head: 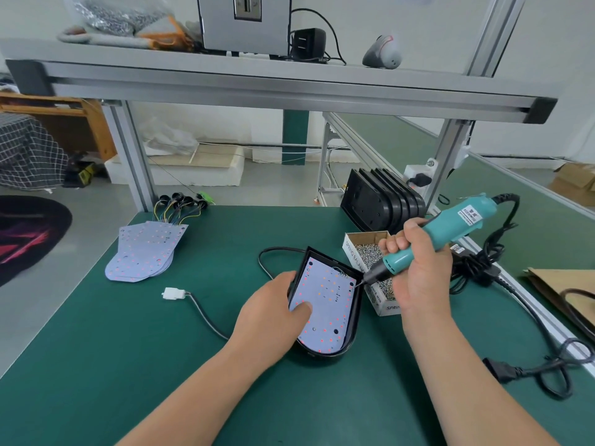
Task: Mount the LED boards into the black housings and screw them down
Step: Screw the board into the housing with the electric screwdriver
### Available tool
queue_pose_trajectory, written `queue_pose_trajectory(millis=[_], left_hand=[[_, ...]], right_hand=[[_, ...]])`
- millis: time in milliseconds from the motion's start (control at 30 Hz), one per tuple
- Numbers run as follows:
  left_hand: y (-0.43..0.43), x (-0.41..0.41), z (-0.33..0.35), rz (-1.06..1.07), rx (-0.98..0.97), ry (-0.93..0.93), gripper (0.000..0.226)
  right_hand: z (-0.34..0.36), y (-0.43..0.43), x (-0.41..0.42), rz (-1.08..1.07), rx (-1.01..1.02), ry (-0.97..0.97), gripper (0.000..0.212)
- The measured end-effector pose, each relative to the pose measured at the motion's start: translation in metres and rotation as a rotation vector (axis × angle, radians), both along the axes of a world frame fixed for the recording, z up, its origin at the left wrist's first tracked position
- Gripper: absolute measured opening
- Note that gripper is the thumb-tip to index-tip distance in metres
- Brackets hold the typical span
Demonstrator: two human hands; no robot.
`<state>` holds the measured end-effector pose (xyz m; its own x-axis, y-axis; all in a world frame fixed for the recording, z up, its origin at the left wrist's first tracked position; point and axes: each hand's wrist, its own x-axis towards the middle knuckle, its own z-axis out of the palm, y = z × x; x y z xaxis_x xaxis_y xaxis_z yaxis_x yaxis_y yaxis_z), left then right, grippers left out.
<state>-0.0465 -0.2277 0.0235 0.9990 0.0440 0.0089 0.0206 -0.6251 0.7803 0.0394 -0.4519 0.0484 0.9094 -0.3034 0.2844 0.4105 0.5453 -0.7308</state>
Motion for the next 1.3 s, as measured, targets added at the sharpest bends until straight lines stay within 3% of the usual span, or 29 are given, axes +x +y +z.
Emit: queue_pose_trajectory(millis=[400, 833, 1100, 1300], left_hand=[[-0.001, 0.000, 0.001, 0.007, 0.012, 0.004, 0.034], [-0.002, 0.000, 0.000, -0.004, -0.004, -0.009, 0.030], [-0.003, 0.001, 0.000, -0.001, -0.015, -0.011, 0.031], [-0.003, 0.002, 0.000, 0.004, -0.035, 0.005, 0.033]], right_hand=[[-0.003, 0.003, 0.002, 0.027, -0.028, -0.017, 0.015], [0.003, 0.012, -0.005, 0.106, -0.340, -0.102, 0.016], [0.001, 0.005, -0.005, 0.229, -0.329, -0.093, 0.009], [0.008, 0.004, -0.009, 0.206, -0.264, -0.131, 0.020]])
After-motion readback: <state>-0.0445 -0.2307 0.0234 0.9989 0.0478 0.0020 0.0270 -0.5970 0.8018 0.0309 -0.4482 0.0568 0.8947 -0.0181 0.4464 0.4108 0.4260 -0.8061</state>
